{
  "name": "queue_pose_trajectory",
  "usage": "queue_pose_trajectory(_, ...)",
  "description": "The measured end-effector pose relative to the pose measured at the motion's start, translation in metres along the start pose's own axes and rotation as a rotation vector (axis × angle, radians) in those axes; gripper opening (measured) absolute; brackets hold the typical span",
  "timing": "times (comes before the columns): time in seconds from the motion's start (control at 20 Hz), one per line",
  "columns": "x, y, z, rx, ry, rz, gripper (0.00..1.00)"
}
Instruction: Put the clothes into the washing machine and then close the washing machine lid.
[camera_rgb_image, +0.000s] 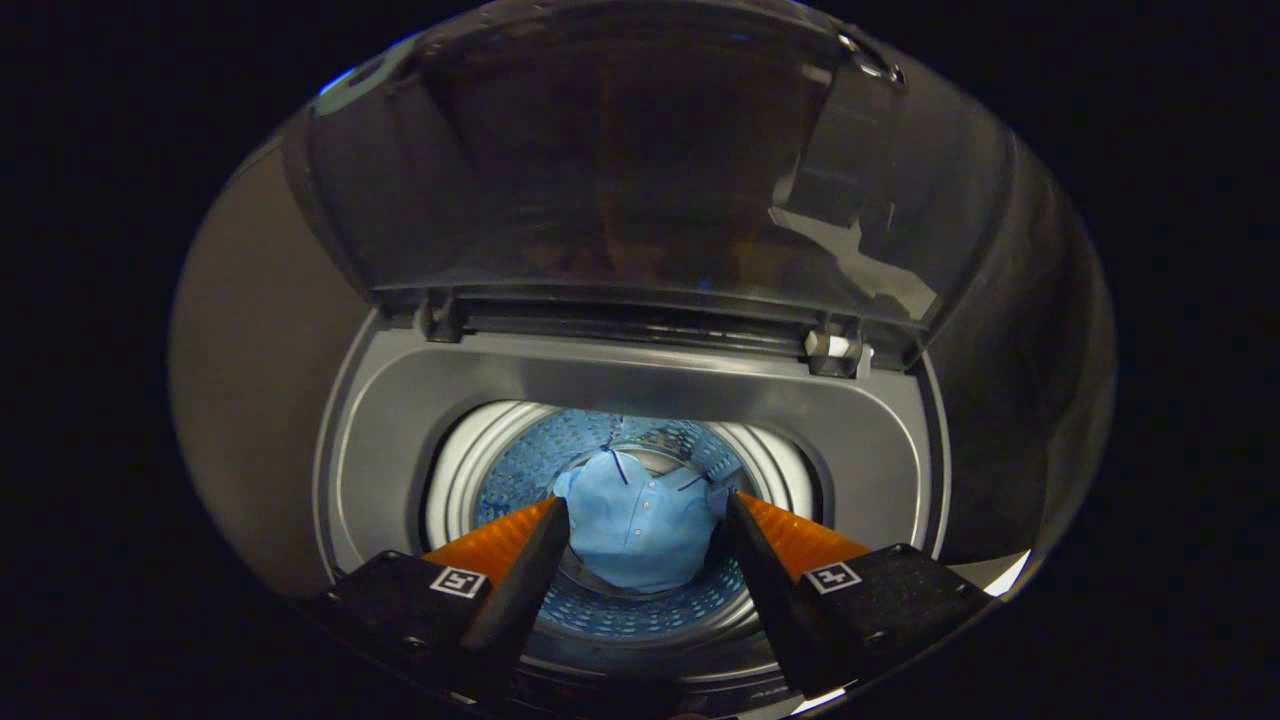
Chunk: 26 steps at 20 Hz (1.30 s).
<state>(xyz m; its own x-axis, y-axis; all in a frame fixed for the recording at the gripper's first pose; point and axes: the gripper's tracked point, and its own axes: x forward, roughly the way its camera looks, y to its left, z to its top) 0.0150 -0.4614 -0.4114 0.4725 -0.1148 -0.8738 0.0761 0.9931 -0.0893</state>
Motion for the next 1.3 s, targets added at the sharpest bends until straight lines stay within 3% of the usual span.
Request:
queue_pose_trajectory(0.3,-0.071,0.022,0.054,0.053,-0.224,0.084,1.00)
queue_pose_trajectory(0.6,-0.156,0.026,0.198,0.052,-0.573,0.106,0.98)
queue_pose_trajectory(0.8,-0.172,0.018,0.281,0.049,-0.697,0.061,0.98)
queue_pose_trajectory(1.0,-0.109,0.000,0.275,0.052,-0.540,-0.026,0.98)
queue_pose_trajectory(1.05,-0.115,-0.001,0.273,0.092,-0.557,0.005,0.98)
queue_pose_trajectory(1.3,-0.115,0.001,0.271,0.066,-0.628,-0.010,1.00)
